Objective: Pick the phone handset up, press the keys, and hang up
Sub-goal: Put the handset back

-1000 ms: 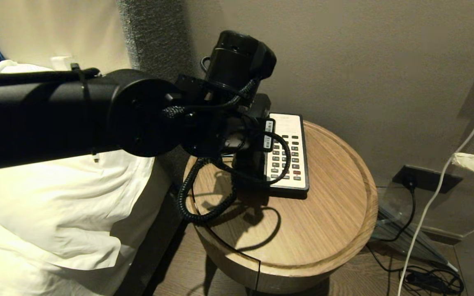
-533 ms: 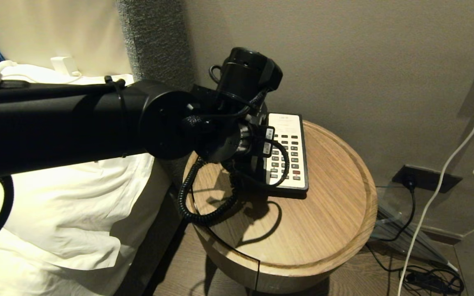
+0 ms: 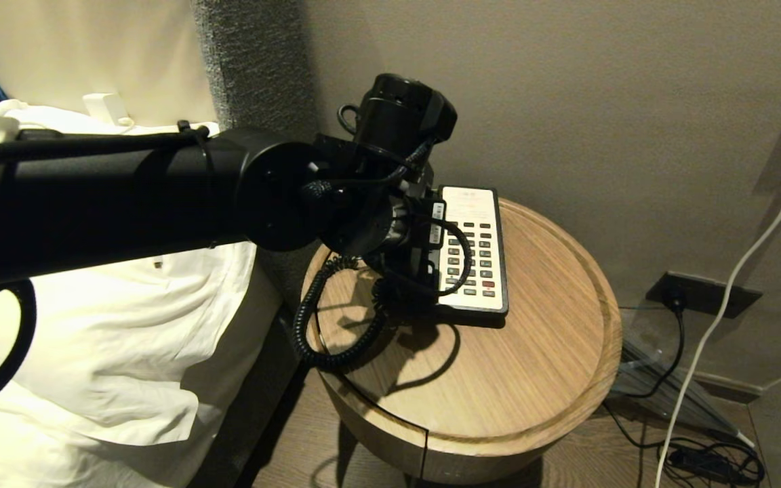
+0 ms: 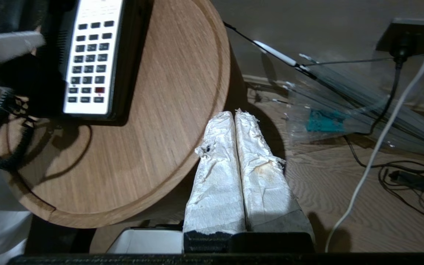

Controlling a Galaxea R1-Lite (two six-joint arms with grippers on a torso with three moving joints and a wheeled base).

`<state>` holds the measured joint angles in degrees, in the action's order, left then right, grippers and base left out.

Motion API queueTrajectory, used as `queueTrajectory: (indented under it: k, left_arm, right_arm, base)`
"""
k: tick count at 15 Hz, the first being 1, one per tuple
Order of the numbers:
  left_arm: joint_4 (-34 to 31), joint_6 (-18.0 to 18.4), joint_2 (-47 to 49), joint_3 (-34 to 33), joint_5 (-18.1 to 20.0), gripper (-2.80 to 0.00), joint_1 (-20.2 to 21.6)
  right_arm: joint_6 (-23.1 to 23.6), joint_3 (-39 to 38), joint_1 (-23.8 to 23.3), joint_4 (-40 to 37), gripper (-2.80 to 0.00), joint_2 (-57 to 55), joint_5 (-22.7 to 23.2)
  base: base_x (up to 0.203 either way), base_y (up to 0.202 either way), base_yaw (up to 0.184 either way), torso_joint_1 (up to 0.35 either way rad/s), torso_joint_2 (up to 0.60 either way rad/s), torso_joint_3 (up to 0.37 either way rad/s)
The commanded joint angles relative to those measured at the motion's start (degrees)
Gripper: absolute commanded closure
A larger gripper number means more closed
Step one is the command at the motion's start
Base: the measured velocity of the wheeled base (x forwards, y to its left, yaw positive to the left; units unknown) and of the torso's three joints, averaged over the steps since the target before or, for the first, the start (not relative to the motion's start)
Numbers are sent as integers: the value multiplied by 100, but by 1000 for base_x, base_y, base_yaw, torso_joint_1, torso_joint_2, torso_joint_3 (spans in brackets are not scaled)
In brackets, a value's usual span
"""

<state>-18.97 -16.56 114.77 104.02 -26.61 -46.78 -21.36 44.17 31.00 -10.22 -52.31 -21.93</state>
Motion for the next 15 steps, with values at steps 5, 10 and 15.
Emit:
queueTrajectory:
  k: [5, 10, 15]
  left_arm:
    - [-288, -348, 19, 180, 104, 0, -93]
    - [-327, -470, 159, 207, 138, 0, -156]
    - [-371, -612, 283, 212, 129, 0, -149]
  right_arm:
    - [0, -172, 2, -33, 0, 166, -13]
    - [0, -190, 2, -33, 0, 168, -13]
    - [0, -199, 2, -24, 0, 160, 13]
  base:
    - [0, 0, 0, 0, 0, 0]
    - [0, 0, 0, 0, 0, 0]
    - [0, 0, 0, 0, 0, 0]
